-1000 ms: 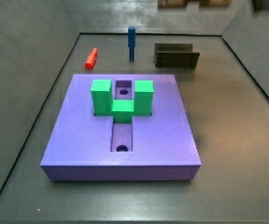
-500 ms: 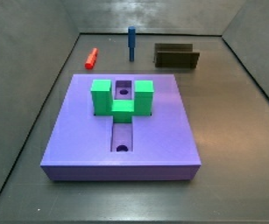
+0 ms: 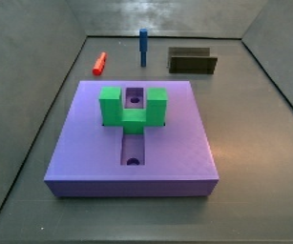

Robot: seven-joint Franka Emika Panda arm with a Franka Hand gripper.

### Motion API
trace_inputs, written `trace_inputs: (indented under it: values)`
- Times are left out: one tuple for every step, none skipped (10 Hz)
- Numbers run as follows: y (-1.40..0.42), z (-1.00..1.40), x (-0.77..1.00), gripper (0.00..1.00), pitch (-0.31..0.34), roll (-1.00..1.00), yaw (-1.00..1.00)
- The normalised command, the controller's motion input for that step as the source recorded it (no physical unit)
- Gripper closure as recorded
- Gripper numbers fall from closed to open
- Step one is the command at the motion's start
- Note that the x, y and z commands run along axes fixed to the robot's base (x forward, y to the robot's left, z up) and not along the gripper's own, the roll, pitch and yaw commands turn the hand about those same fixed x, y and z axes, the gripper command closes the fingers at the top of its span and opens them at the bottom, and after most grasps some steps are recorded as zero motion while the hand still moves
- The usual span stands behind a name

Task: Pick up the brown object. Move up. Place the brown object on the fixture. Regrasp the brown object. Move to above the board. Insert the brown object.
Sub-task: Move to above the board, then insert the brown object.

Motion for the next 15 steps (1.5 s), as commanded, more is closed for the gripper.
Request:
trace_inputs:
  values:
    - [-0.66, 0.11, -0.59, 1.0, 0.111, -1.0, 0.03]
    - [-0.26, 0.03, -0.29, 1.0, 0.101, -1.0, 0.04]
    - [-0.09, 0.02, -0.1, 1.0, 0.097, -1.0, 0.04]
    - [-0.07, 0.02, -0.09, 1.0, 0.062, -0.86, 0.03]
    - [-0.02, 0.0, -0.09, 1.0, 0.007, -0.56, 0.02]
    - [0.0, 0.0, -0.07, 1.0, -0.017, -0.39, 0.01]
    - [0.0, 0.0, -0.05, 1.0, -0.021, -0.23, 0.0]
    - [0.0, 0.0, 0.07, 1.0, 0.0, 0.0, -0.01]
    - [-0.02, -0.28, 0.05, 1.0, -0.044, 0.0, -0.15]
    - [0.0, -0.38, 0.0, 1.0, -0.074, -0.07, -0.13]
    - [0.0, -0.39, 0.02, 1.0, -0.067, -0.19, -0.17]
    - [-0.08, -0.19, 0.11, 1.0, 0.0, -0.16, -0.8]
    - [-0.04, -0.1, 0.0, 1.0, 0.0, -0.12, -0.99]
    - [-0.03, -0.11, 0.0, 1.0, 0.0, -0.14, -0.95]
    - [-0.05, -0.09, 0.0, 1.0, 0.0, -0.16, -0.94]
